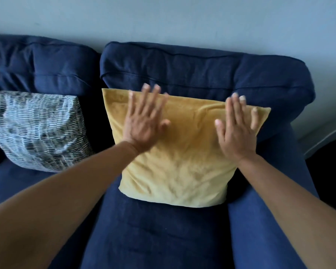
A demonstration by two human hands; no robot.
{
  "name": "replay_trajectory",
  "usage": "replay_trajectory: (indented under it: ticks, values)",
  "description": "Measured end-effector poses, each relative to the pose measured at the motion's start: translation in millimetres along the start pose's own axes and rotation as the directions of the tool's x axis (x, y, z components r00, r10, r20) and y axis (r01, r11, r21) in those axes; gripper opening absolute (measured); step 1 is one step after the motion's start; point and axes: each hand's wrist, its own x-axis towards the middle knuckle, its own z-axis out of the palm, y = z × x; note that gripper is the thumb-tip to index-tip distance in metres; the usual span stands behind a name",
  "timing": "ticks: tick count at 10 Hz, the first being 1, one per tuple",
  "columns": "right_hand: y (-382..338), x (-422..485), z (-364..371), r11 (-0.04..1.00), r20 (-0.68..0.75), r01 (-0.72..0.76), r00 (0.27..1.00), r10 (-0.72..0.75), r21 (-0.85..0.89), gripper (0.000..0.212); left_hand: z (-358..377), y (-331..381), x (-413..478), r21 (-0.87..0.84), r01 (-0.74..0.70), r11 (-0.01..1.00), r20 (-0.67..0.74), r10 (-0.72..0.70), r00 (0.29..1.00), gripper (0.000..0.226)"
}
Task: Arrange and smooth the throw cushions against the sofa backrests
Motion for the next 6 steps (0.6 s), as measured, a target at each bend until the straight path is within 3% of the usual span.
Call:
replay_trajectory:
  ticks: [1, 2, 3, 5, 6]
  values:
    - [-30, -29, 3, 0.966, 0.080, 0.254, 0.965, -0.249, -0.057, 0.068, 6, 35, -23, -0.006, -0.097, 0.995, 0.123, 0.097, 0.988, 0.068]
    - [-29, -48, 12, 0.977, 0.218, 0.196, 0.960, -0.175, -0.081, 0.071, 15, 33, -42, 0.101, 0.108, 0.989, 0.308, -0.134, 0.942, 0.074]
    - [-17, -53, 13, 0.993, 0.293, 0.041, 0.956, -0.008, -0.107, 0.075, 17, 29, -50, 0.170, 0.215, 0.962, 0.316, -0.260, 0.912, 0.074]
    - [-19, -55, -6, 0.995, 0.378, -0.020, 0.924, 0.055, -0.097, 0.074, -8, 41, -55, 0.150, 0.261, 0.954, 0.416, -0.301, 0.858, 0.077]
    - [-26, -54, -24, 0.997, 0.390, -0.075, 0.918, 0.070, -0.001, 0.072, -27, 45, -57, 0.136, 0.288, 0.948, 0.438, -0.318, 0.841, 0.079]
